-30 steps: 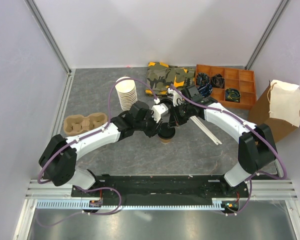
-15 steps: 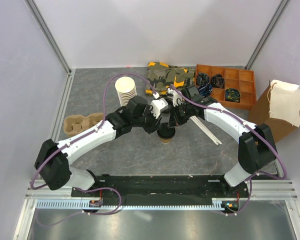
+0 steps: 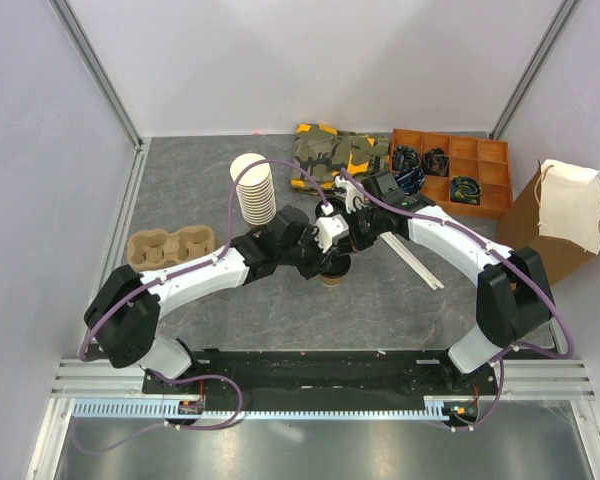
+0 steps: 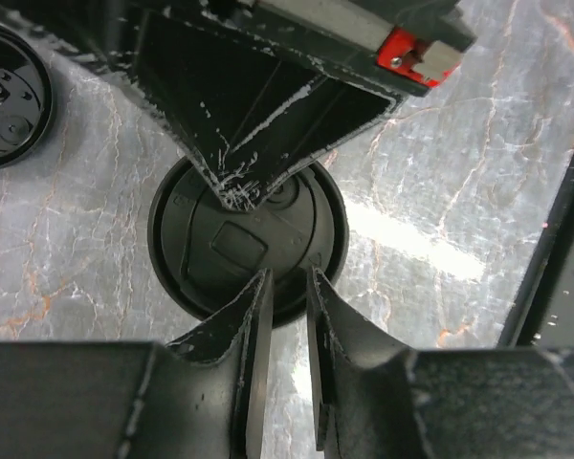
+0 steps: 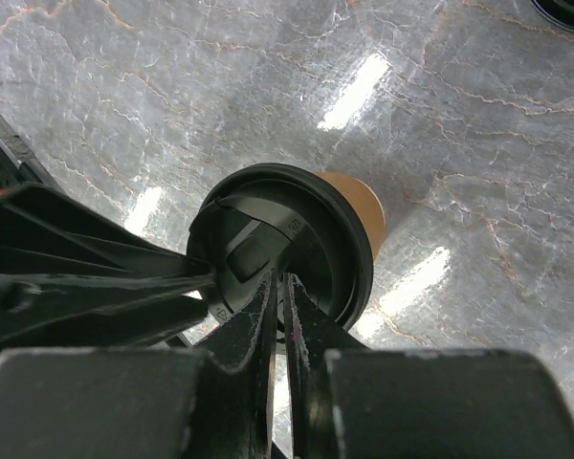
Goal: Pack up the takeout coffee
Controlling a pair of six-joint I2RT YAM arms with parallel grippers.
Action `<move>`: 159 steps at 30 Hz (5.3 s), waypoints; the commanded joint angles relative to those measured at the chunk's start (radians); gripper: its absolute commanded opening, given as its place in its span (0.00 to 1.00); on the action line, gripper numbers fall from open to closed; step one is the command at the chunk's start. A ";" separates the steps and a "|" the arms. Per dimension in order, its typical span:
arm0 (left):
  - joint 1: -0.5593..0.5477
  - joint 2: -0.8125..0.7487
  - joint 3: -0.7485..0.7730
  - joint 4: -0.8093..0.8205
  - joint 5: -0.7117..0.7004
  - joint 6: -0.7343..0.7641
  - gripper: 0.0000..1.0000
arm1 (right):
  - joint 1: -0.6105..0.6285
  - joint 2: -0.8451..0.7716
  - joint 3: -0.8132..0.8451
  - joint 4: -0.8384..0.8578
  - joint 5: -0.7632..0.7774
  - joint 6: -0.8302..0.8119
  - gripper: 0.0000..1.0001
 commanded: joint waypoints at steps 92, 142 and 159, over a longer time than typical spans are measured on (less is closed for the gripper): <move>-0.041 0.360 -0.149 0.808 -0.339 -0.183 0.63 | -0.340 -0.198 -0.222 0.090 -0.058 0.122 0.54; 0.527 -0.741 -0.058 -0.373 -0.165 -0.198 1.00 | -0.372 -0.194 0.588 0.087 -0.120 0.938 0.98; 1.369 -0.451 0.219 -0.738 0.173 -0.170 0.86 | -0.351 -0.197 0.364 0.116 -0.094 0.601 0.98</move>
